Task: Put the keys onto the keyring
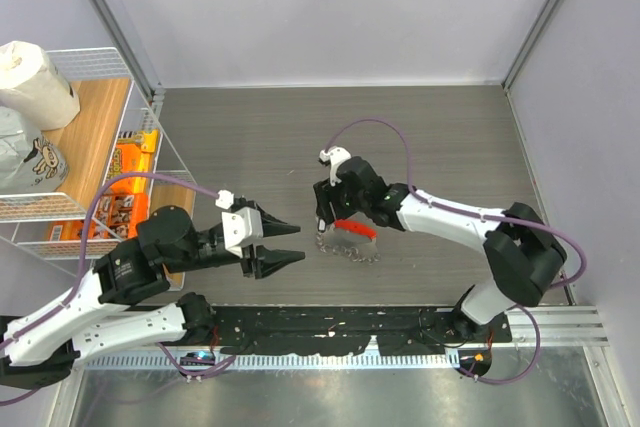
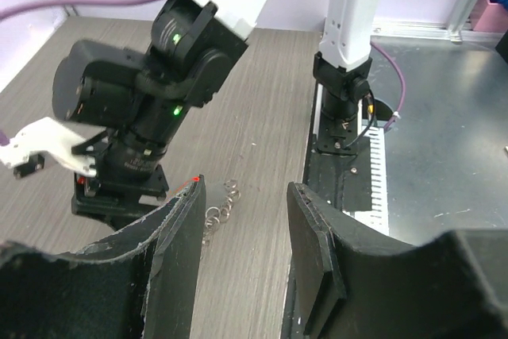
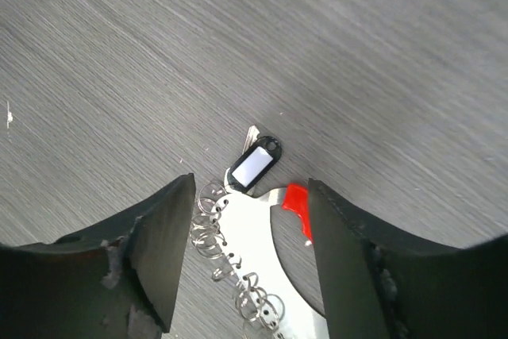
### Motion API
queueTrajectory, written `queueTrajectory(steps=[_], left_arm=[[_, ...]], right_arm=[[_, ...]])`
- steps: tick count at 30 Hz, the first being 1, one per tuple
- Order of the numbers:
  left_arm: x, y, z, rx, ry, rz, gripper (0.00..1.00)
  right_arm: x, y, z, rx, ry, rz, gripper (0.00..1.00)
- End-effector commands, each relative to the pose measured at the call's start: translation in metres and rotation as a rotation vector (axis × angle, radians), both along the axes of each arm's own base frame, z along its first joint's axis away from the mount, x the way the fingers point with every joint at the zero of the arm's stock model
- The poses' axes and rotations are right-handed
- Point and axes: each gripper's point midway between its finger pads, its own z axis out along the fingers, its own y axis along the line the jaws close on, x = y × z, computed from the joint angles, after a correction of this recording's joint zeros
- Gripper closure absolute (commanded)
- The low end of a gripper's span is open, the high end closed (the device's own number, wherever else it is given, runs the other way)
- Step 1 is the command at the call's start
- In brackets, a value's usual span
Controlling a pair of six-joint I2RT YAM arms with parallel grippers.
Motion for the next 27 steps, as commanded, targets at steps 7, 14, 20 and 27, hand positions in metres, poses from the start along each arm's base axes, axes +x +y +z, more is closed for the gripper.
queueTrajectory(steps=[7, 14, 20, 27], left_arm=[[0.021, 0.002, 0.002, -0.016, -0.068, 0.101, 0.38], [0.032, 0.014, 0.009, -0.019, -0.105, 0.177, 0.00], [0.047, 0.032, 0.013, -0.042, -0.156, 0.292, 0.00], [0.055, 0.046, 0.019, -0.079, -0.177, 0.365, 0.00]], right_arm=[[0.018, -0.039, 0.130, 0.075, -0.339, -0.119, 0.05], [-0.002, -0.068, 0.189, 0.127, -0.420, -0.141, 0.05], [-0.008, -0.114, 0.228, 0.140, -0.482, -0.327, 0.05], [-0.025, -0.141, 0.252, 0.162, -0.535, -0.353, 0.05]])
